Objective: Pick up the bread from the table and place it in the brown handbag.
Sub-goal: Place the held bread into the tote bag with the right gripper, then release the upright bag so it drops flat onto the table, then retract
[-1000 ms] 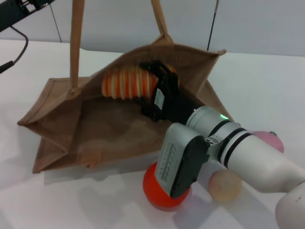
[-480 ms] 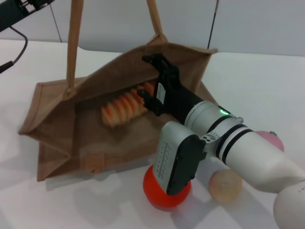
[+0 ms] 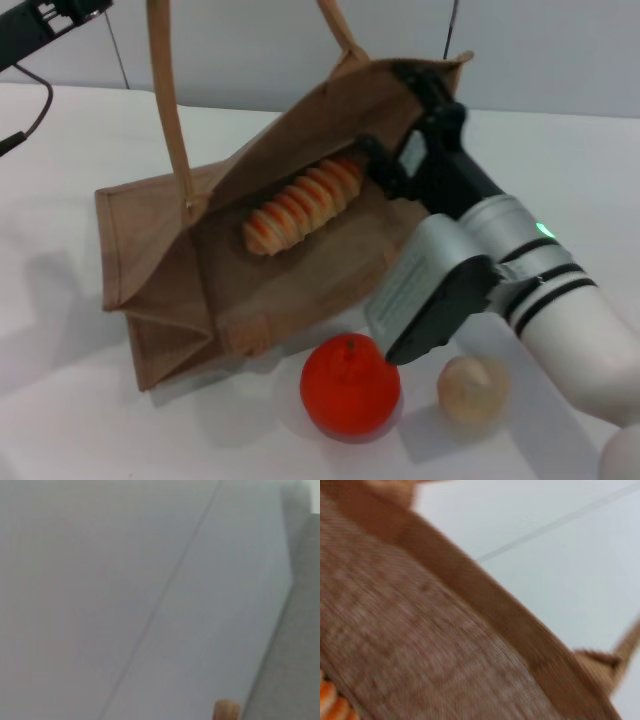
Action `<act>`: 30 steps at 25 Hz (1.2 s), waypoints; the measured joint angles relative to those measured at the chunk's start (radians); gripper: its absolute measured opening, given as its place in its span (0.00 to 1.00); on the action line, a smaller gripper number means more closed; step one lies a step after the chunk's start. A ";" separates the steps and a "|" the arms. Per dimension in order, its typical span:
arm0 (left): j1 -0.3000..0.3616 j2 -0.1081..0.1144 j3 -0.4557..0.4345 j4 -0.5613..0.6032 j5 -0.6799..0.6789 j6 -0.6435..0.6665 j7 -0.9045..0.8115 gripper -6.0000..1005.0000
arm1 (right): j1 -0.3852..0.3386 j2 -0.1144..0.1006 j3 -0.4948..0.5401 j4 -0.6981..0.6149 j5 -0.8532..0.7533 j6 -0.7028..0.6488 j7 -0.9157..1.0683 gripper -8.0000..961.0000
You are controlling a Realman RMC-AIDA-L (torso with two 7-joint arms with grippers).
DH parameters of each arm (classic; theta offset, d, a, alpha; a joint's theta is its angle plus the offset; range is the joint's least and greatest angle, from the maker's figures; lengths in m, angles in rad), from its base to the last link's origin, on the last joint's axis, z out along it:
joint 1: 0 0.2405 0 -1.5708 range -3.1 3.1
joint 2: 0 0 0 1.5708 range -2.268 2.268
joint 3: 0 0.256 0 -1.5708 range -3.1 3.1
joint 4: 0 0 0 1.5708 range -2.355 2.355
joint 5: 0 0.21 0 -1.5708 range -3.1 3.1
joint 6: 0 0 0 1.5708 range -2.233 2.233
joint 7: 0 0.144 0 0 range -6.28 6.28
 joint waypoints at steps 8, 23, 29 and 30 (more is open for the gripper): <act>0.016 -0.021 0.002 0.003 -0.004 -0.161 0.004 0.13 | -0.042 -0.002 -0.015 0.080 -0.027 0.238 0.264 0.92; 0.006 -0.106 -0.003 0.006 -0.018 -0.309 0.268 0.27 | -0.059 -0.002 -0.098 0.219 -0.028 0.562 0.767 0.92; 0.050 -0.123 -0.007 0.147 -0.172 -0.378 0.568 0.47 | -0.054 -0.002 -0.099 0.296 -0.028 0.566 0.969 0.92; 0.061 -0.124 -0.007 0.175 -0.205 -0.392 0.643 0.50 | -0.053 -0.002 -0.099 0.314 -0.027 0.566 1.013 0.92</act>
